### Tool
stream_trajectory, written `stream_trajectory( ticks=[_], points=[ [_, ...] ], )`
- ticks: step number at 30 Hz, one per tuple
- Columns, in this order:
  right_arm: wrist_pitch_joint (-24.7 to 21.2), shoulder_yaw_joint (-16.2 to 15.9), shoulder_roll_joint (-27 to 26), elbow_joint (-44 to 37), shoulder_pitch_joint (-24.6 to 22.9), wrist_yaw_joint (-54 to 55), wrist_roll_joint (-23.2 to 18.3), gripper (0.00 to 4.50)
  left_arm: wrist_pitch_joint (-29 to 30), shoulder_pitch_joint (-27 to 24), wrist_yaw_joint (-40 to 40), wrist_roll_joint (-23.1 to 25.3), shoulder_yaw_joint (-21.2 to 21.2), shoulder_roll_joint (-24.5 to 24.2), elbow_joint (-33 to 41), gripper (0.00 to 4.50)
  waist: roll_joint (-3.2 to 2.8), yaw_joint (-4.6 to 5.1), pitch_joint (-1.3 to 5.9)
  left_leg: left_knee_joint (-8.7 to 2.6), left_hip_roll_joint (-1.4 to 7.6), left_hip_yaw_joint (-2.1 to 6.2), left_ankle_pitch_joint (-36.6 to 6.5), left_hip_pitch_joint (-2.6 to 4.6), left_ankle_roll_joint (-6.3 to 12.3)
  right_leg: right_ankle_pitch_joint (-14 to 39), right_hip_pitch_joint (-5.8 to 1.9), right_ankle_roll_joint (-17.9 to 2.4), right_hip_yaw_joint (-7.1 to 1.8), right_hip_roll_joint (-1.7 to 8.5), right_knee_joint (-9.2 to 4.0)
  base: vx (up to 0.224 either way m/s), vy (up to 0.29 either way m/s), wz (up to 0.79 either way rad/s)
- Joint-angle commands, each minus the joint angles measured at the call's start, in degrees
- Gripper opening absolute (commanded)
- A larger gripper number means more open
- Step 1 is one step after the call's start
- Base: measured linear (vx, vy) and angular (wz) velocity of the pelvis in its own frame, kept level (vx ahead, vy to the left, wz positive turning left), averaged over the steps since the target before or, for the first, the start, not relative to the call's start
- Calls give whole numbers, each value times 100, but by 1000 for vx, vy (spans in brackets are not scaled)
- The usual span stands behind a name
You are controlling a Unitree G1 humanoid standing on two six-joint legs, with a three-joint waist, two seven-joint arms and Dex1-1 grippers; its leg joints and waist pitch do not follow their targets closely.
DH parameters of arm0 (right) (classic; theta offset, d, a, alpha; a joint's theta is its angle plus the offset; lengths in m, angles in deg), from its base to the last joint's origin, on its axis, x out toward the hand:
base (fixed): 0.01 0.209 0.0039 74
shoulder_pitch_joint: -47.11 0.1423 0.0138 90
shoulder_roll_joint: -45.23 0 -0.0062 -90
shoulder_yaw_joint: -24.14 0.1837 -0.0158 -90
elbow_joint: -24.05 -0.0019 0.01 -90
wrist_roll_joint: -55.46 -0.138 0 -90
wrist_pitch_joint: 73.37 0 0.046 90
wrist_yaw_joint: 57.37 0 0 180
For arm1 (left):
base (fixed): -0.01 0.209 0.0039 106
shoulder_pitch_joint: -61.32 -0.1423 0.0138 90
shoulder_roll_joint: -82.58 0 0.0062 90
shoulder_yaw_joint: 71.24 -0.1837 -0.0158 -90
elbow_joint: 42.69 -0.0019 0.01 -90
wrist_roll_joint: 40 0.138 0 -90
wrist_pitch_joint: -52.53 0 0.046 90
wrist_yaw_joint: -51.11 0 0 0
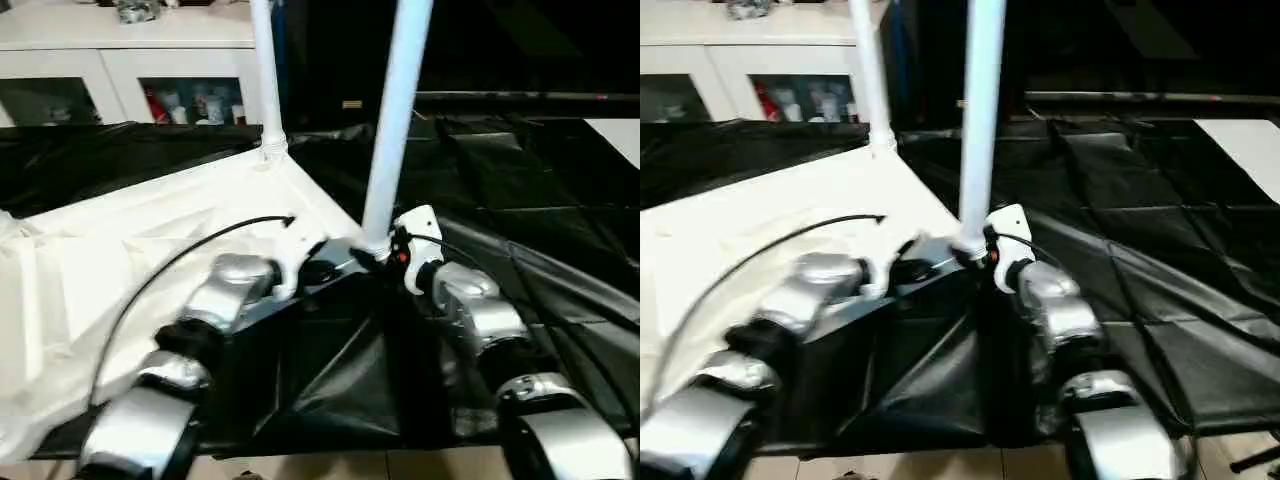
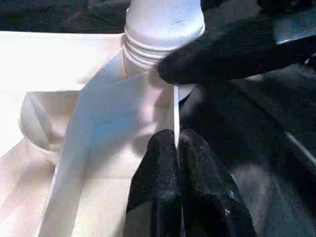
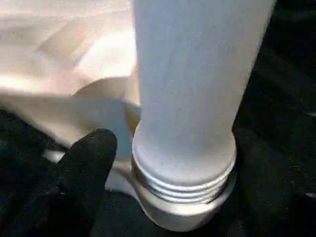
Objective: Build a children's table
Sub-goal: Rotate leg to tighten
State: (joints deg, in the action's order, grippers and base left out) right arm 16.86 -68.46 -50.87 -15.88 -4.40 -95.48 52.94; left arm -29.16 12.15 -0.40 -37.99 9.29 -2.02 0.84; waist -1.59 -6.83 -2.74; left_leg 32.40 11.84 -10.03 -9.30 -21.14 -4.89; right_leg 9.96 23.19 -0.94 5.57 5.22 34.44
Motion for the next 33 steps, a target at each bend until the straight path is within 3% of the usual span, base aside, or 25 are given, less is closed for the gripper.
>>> stream_trajectory(
  ticks=[1, 6, 12, 14, 28, 33],
  points=[
    [41, -131, 96, -257, -17, -520, -29, 421, -223, -136, -584, -288, -1, -59, 283, 0, 70, -12, 389, -292, 128, 1, -1085, 23, 466, 1123, -339, -1175, -265, 343, -402, 0, 0, 0],
    [-90, -164, 332, -640, -248, -1469, -280, 421, -163, -346, -1312, -485, 0, -426, 556, 0, 46, -21, 381, -303, 156, -1, -1216, 41, 471, 1162, -322, -1221, -273, 335, -395, 0, 0, 0],
    [-119, -384, 513, -865, -481, -2133, -364, 421, -137, -460, -1548, -577, 107, -688, 674, 0, 79, -33, 382, -308, 149, 1, -1214, 35, 411, 1329, -324, -1180, -275, 346, -401, 0, 0, 0],
    [-148, -381, 512, -886, -510, -2183, -366, 395, -125, -474, -1571, -583, 123, -712, 694, 0, 79, -33, 383, -304, 148, 1, -1166, 32, 427, 1318, -322, -1180, -277, 344, -394, 0, 0, 0],
    [-184, -388, 383, -915, -538, -2100, -371, 285, 25, -611, -1692, -665, 64, -729, 959, 0, 97, -33, 387, -296, 148, -3, -1049, 29, 433, 1278, -316, -1171, -278, 348, -381, 0, 0, 0],
    [-113, -268, 81, -521, -499, -811, -85, 270, -37, -425, -796, -421, 117, -397, 695, 0, 95, 3, 371, -321, 138, 8, -1169, 46, 291, 1611, -291, -1057, -289, 361, -421, 0, 0, 0]
  ],
)
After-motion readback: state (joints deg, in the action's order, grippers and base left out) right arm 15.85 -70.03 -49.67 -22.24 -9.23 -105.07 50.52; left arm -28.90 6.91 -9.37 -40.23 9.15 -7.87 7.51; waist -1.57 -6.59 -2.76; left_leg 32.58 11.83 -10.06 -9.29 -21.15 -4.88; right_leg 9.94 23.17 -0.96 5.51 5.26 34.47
